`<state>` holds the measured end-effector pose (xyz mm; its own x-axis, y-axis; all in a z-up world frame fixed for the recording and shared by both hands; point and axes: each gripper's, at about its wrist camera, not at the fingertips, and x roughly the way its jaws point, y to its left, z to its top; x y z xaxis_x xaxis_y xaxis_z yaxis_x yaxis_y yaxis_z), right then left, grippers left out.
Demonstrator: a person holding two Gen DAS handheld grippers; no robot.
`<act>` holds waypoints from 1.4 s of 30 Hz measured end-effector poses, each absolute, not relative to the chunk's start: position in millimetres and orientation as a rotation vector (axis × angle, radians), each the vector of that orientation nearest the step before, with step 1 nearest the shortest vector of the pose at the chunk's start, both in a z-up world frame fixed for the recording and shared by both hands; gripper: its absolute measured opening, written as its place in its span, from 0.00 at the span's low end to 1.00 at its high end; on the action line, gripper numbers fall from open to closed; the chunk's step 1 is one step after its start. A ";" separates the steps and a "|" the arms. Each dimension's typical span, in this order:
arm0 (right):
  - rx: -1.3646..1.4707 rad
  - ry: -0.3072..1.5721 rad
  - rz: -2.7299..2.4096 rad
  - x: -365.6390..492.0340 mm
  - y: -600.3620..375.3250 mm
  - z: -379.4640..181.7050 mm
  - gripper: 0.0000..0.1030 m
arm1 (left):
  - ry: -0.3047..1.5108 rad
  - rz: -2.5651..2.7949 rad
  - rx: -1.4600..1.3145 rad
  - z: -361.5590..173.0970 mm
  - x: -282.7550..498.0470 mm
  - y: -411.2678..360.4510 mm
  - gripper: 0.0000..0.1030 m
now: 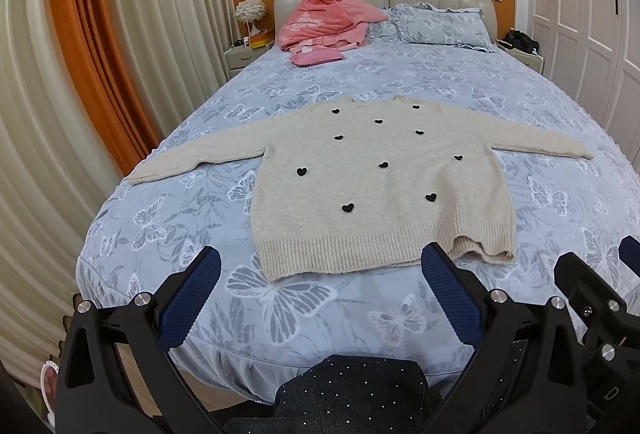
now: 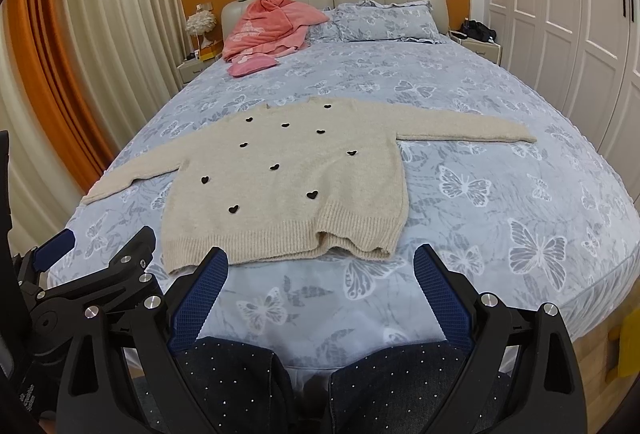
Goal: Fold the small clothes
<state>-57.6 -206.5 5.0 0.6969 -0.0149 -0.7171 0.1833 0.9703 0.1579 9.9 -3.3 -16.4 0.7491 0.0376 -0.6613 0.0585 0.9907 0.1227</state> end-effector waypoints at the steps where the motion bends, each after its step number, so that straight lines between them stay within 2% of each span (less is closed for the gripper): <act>1: 0.224 0.794 -0.112 -57.5 -206.4 5.0 0.89 | 0.724 -0.012 0.139 -15.9 9.4 -2.3 0.95; 31: 0.218 0.814 -0.097 -56.1 -205.8 -3.3 0.89 | 0.735 -0.017 0.144 -16.9 12.5 -2.0 0.95; 37: 0.273 0.843 -0.171 -34.1 -276.6 -27.2 0.89 | 0.785 -0.044 0.116 -32.2 23.9 -0.4 0.95; 42: 0.369 0.830 -0.320 10.0 -397.6 -49.3 0.89 | 0.860 -0.089 0.007 -48.7 49.7 5.0 0.95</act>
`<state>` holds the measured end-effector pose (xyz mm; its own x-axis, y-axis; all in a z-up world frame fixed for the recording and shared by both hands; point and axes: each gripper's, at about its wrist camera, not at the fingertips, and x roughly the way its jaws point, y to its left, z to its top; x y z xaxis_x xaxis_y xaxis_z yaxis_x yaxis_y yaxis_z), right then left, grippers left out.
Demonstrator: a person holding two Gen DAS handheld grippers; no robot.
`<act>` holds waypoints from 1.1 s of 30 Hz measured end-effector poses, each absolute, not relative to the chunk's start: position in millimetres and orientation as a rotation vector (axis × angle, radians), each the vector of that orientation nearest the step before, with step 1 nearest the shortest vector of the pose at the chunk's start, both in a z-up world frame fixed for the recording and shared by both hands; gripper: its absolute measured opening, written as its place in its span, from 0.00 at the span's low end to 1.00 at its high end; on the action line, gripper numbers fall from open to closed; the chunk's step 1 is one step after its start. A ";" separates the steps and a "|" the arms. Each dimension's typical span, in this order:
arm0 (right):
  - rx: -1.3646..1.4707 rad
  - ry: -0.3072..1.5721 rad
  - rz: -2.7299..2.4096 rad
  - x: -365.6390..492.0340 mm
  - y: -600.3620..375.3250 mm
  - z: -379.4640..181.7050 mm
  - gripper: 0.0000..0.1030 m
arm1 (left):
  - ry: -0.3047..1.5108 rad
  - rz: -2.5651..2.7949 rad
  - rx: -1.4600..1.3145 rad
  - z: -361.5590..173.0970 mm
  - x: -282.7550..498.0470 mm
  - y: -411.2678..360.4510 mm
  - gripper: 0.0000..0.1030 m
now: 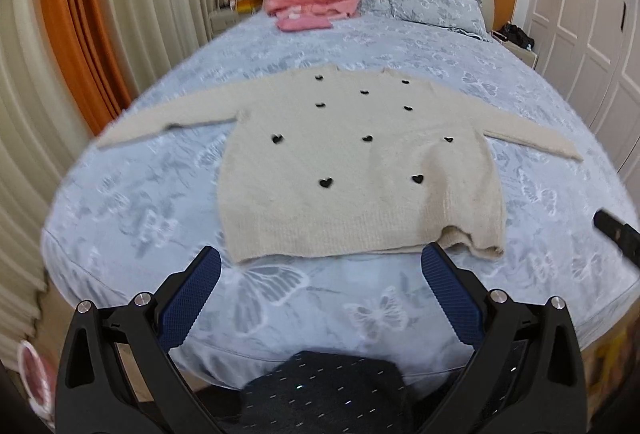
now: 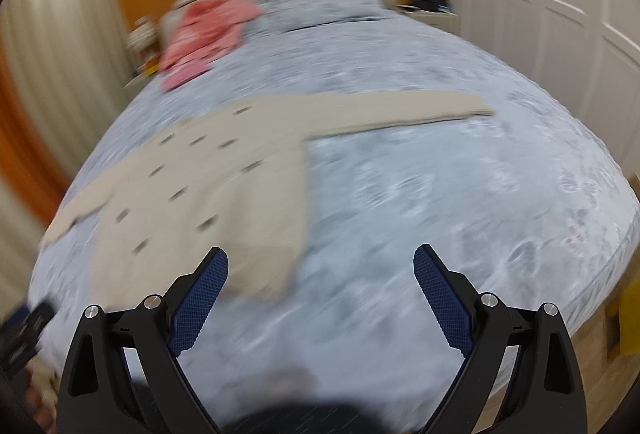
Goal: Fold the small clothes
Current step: 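Grasp the sleeve cuff with the right tool while the left tool approaches the hem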
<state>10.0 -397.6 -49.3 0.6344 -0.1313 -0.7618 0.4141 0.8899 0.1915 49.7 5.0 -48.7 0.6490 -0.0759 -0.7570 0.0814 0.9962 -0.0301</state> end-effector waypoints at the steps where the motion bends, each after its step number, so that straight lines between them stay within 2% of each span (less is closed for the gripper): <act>1: 0.379 0.826 -0.339 19.0 -417.2 -53.6 0.89 | 0.875 -0.096 -0.016 -52.1 56.4 5.8 0.95; 4: 0.457 0.819 -0.378 59.8 -493.2 -74.9 0.89 | 0.906 -0.106 -0.061 -64.2 76.0 0.7 0.95; 6: 0.544 0.833 -0.406 90.2 -543.7 -95.2 0.80 | 0.919 -0.101 -0.063 -71.8 89.7 -6.7 0.95; 10: 0.686 0.840 -0.495 144.2 -625.5 -136.6 0.79 | 0.926 -0.095 -0.008 -87.9 118.1 -30.5 0.95; 20: 0.808 0.897 -0.571 244.0 -706.2 -212.4 0.77 | 1.009 -0.132 0.033 -135.6 174.1 -70.8 0.95; 22: 0.804 0.916 -0.563 255.8 -708.5 -220.9 0.58 | 1.025 -0.130 0.041 -144.3 178.0 -72.5 0.95; 23: 0.804 0.924 -0.566 259.7 -708.6 -223.5 0.38 | 1.030 -0.130 0.045 -148.5 179.1 -72.8 0.95; 24: 0.814 0.918 -0.556 262.1 -708.5 -223.5 0.13 | 1.033 -0.128 0.050 -151.4 180.6 -72.6 0.95; 28: 0.828 0.773 -0.486 265.1 -697.1 -187.5 0.10 | 1.059 -0.111 0.055 -163.4 182.5 -66.0 0.95; 33: 0.705 0.620 -0.159 302.0 -612.6 -84.4 0.10 | 1.053 -0.094 0.018 -163.9 184.6 -51.6 0.95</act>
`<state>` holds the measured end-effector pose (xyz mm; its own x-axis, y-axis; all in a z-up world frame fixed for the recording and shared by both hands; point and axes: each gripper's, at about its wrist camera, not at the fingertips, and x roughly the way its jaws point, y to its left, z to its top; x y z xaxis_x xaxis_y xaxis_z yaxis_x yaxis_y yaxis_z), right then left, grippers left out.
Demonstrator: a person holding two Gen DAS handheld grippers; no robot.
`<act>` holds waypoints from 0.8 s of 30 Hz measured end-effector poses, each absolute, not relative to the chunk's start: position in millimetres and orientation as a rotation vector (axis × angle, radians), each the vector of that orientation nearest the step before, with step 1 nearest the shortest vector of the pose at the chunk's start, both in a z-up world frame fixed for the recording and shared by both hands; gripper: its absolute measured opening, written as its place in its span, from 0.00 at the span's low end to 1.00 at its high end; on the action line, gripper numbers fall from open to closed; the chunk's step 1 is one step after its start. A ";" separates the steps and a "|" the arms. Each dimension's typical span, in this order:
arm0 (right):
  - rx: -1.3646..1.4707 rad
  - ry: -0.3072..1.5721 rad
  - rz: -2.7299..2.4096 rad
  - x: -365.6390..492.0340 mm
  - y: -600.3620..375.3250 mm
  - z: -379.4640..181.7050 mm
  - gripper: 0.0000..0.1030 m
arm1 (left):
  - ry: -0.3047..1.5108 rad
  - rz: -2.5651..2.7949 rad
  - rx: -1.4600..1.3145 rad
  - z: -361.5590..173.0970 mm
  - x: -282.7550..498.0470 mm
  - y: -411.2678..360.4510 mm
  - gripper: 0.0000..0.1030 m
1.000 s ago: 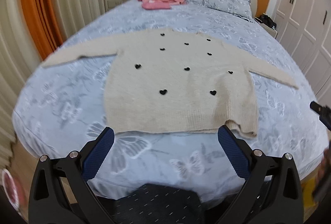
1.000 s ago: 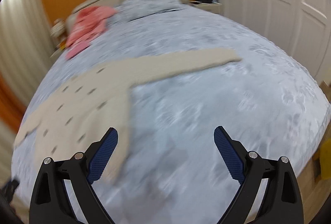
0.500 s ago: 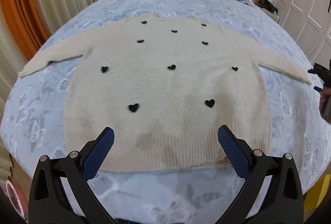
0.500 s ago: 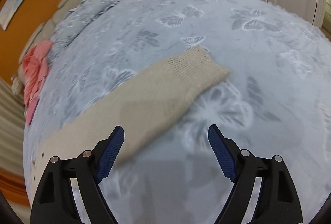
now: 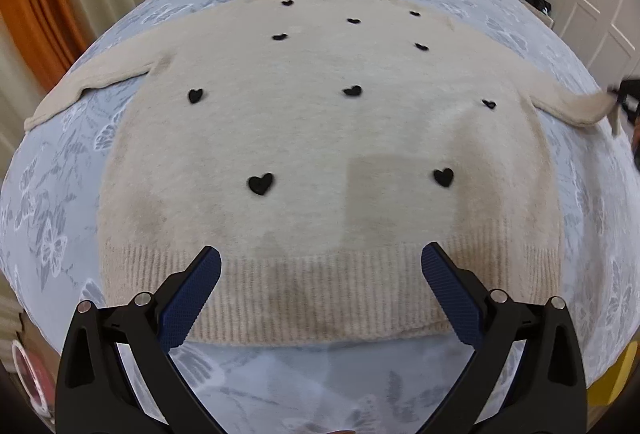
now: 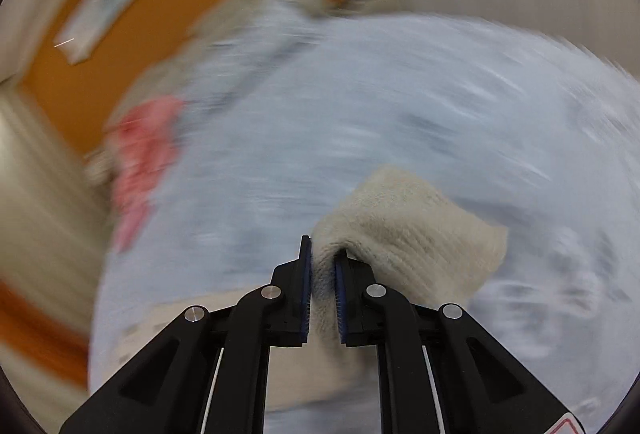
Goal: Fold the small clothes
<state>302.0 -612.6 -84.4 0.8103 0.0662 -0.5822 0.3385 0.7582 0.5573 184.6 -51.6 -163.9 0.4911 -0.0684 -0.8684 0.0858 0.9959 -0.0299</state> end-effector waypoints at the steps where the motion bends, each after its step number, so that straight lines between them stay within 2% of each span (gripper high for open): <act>1: 0.674 0.606 -0.086 311.9 -587.4 -66.4 0.10 | 1.046 -0.091 0.005 -162.5 184.2 -47.6 0.95; 3: 0.598 0.602 0.106 339.5 -511.3 -30.1 0.10 | 1.039 -0.090 -0.019 -160.2 184.2 -42.3 0.95; 7: 0.481 0.683 0.345 385.9 -370.7 -20.9 0.16 | 1.018 -0.090 -0.068 -150.4 186.8 -30.3 0.95; 8: 0.440 0.718 0.380 394.8 -336.9 -29.0 0.27 | 1.013 -0.091 -0.086 -147.4 188.0 -26.9 0.95; 9: 0.401 0.750 0.405 400.4 -310.0 -37.8 0.47 | 1.011 -0.092 -0.098 -145.7 189.3 -25.1 0.95; 10: 0.365 0.771 0.413 402.1 -290.5 -45.5 0.51 | 1.012 -0.098 -0.125 -143.2 192.5 -21.2 0.95; 12: 0.287 0.789 0.428 392.0 -258.2 -60.1 0.51 | 1.018 -0.109 -0.185 -140.1 203.0 -13.0 0.95; 14: 0.278 0.776 0.408 371.3 -267.0 -68.1 0.52 | 1.022 -0.116 -0.231 -137.8 215.8 -4.6 0.95; 17: 0.261 0.769 0.259 329.5 -312.3 -91.4 0.68 | 1.011 -0.142 -0.320 -135.3 247.3 10.9 0.95; 18: 0.235 0.780 0.197 320.2 -329.2 -101.2 0.70 | 1.006 -0.153 -0.343 -135.9 259.5 13.9 0.95; 24: 0.216 0.942 -0.040 312.8 -402.7 -167.6 0.70 | 0.986 -0.150 -0.397 -157.6 367.6 11.8 0.95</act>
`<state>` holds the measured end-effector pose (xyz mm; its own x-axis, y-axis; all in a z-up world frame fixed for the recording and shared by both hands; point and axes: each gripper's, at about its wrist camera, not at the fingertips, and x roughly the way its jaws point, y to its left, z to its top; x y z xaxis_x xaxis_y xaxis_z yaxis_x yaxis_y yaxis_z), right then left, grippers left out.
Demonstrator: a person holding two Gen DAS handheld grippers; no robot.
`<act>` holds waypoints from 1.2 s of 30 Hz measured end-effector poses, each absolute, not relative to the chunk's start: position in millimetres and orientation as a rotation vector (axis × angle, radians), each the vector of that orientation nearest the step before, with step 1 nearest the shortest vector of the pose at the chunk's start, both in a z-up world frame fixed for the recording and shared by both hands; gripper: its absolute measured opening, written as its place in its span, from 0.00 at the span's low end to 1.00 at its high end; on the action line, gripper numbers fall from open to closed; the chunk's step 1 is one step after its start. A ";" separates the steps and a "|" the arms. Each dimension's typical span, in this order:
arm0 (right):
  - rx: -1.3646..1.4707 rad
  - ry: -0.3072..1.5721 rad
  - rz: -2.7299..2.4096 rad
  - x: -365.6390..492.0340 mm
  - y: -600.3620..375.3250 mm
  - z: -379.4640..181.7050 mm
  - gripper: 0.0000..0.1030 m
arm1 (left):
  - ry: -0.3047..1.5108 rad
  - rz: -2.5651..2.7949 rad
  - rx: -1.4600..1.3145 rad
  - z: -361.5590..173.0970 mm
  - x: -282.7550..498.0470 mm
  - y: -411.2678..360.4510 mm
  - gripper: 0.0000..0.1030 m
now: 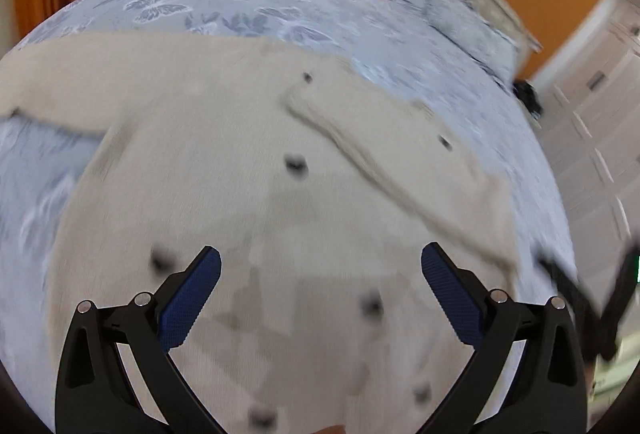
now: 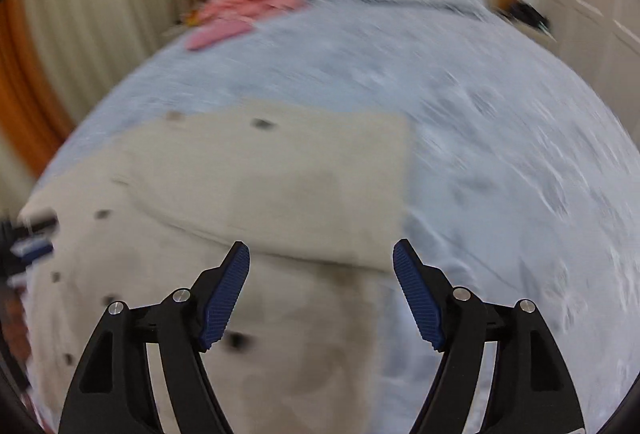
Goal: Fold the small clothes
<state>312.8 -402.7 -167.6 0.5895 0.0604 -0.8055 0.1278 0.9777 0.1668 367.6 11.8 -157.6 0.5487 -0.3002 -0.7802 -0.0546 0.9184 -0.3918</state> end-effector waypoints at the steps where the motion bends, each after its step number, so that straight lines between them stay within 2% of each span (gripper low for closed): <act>1: 0.228 0.951 -0.044 314.2 -405.3 -173.2 0.70 | 0.978 -0.150 -0.435 -162.6 385.7 11.5 0.95; 7: 0.357 1.007 -0.003 339.1 -405.8 -211.5 0.70 | 1.029 -0.139 -0.615 -203.7 472.3 2.8 0.94; 9: 0.381 1.000 0.001 344.4 -403.2 -214.4 0.70 | 0.984 -0.137 -0.631 -206.7 481.1 -0.7 0.84; 10: 0.387 0.991 0.005 347.3 -399.9 -212.3 0.69 | 0.969 -0.151 -0.627 -206.1 482.2 -2.7 0.58; 11: 0.403 0.976 0.021 348.1 -400.5 -211.8 0.58 | 0.977 -0.180 -0.624 -206.8 487.2 -5.7 0.21; 12: 0.435 0.962 0.052 348.1 -401.8 -207.3 0.35 | 1.006 -0.210 -0.634 -209.3 492.9 -7.2 0.08; 13: 0.457 0.950 0.064 348.5 -402.9 -202.3 0.29 | 0.993 -0.213 -0.648 -207.1 493.9 -4.3 0.09; 16: 0.504 0.875 0.125 339.9 -403.9 -180.2 0.27 | 0.873 -0.229 -0.661 -187.2 481.6 10.6 0.08; 18: 0.447 0.897 0.130 339.2 -397.7 -185.3 0.28 | 0.834 -0.217 -0.675 -180.6 469.3 22.4 0.08; 20: 0.411 0.998 0.112 347.1 -392.1 -212.8 0.27 | 0.850 -0.180 -0.685 -191.7 460.6 35.9 0.08; 23: 0.497 0.939 0.103 340.8 -400.7 -196.9 0.23 | 0.935 -0.125 -0.696 -225.3 456.0 45.5 0.08; 26: 0.445 0.903 0.090 334.1 -400.6 -184.5 0.22 | 0.892 -0.137 -0.691 -213.1 446.8 43.3 0.09; 28: 0.440 1.011 0.053 340.2 -405.3 -213.1 0.22 | 0.902 -0.129 -0.675 -212.2 447.2 40.7 0.09; 29: 0.472 1.001 0.068 338.5 -411.0 -219.6 0.22 | 0.910 -0.125 -0.675 -214.9 448.1 40.3 0.09; 34: 0.440 0.918 0.070 329.4 -407.2 -184.4 0.21 | 0.920 -0.127 -0.665 -215.7 452.7 39.0 0.10; 36: 0.374 1.007 0.036 337.2 -401.9 -202.1 0.22 | 0.922 -0.137 -0.672 -223.0 449.7 47.5 0.11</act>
